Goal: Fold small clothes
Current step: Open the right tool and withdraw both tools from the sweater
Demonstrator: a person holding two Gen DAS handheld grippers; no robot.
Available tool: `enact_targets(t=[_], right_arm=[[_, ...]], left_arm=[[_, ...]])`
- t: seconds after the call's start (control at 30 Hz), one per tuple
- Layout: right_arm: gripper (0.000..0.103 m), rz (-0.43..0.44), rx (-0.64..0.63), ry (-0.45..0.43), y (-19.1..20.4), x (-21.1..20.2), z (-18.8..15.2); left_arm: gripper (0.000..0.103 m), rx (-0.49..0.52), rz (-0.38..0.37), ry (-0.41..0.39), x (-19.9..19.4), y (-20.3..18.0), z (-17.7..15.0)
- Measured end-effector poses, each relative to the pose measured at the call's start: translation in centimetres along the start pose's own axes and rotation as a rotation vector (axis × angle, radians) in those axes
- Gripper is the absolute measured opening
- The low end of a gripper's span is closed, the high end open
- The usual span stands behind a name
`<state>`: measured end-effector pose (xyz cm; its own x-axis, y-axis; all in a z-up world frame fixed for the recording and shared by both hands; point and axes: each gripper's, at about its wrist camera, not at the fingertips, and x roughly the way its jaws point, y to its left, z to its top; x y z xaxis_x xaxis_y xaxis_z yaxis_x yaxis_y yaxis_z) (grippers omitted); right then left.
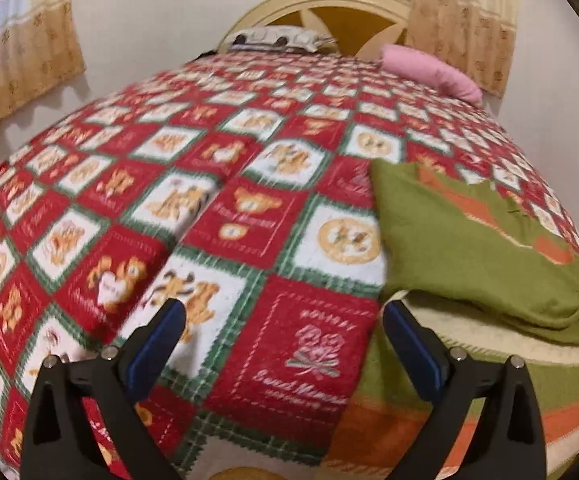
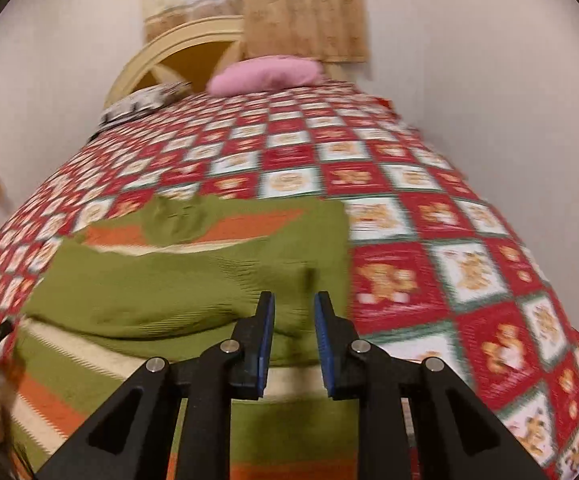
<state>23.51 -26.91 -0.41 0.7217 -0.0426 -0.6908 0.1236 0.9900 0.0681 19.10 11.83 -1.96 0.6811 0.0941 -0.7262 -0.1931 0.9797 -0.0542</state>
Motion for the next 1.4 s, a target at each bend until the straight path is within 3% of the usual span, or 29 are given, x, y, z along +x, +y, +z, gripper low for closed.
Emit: enact_targets(t=[0.13, 0.27, 0.37, 0.5, 0.63, 0.77, 1.03, 1.23, 1.3, 1.33, 1.4], right_arm=[[0.021, 0.047, 0.024, 0.035, 1.6, 2.7, 0.5], [0.021, 0.061, 0.010, 0.191, 2.2, 6.6, -0.8], [0.022, 0.060, -0.057, 0.170, 2.3, 5.5, -1.8], [0.022, 0.048, -0.081, 0.172, 2.0, 4.8, -2.6], [0.022, -0.029, -0.149, 0.205, 3.2, 4.1, -2.9], [0.031, -0.074, -0.173, 0.209, 3.0, 2.4, -3.9], [0.032, -0.059, -0.151, 0.046, 3.4, -5.3, -7.5], [0.033, -0.011, -0.091, 0.020, 3.2, -8.0, -9.2], [0.042, -0.010, -0.076, 0.007, 2.9, -8.7, -9.6], [0.052, -0.007, -0.067, -0.001, 2.7, -9.2, -9.9], [0.054, -0.006, -0.059, -0.016, 2.5, -10.0, -10.5]], left_arm=[[0.101, 0.066, 0.008, -0.043, -0.2, -2.3, 1.4], [0.101, 0.132, 0.048, 0.009, 2.8, -4.6, 2.4], [0.102, 0.149, 0.077, 0.060, 4.7, -4.7, 1.7], [0.103, 0.137, 0.076, 0.056, 4.5, -4.6, 1.3], [0.103, 0.176, 0.085, 0.042, 3.6, -5.0, 1.0], [0.103, 0.224, 0.087, 0.039, 2.7, -5.0, 0.2], [0.103, 0.244, 0.070, 0.023, 0.2, -4.3, -1.6], [0.103, 0.251, 0.033, 0.029, -1.6, -4.2, -3.2], [0.103, 0.257, 0.016, 0.024, -2.3, -4.2, -3.7], [0.103, 0.261, 0.009, 0.021, -2.6, -4.1, -3.9], [0.103, 0.270, -0.007, 0.017, -3.3, -4.1, -4.4]])
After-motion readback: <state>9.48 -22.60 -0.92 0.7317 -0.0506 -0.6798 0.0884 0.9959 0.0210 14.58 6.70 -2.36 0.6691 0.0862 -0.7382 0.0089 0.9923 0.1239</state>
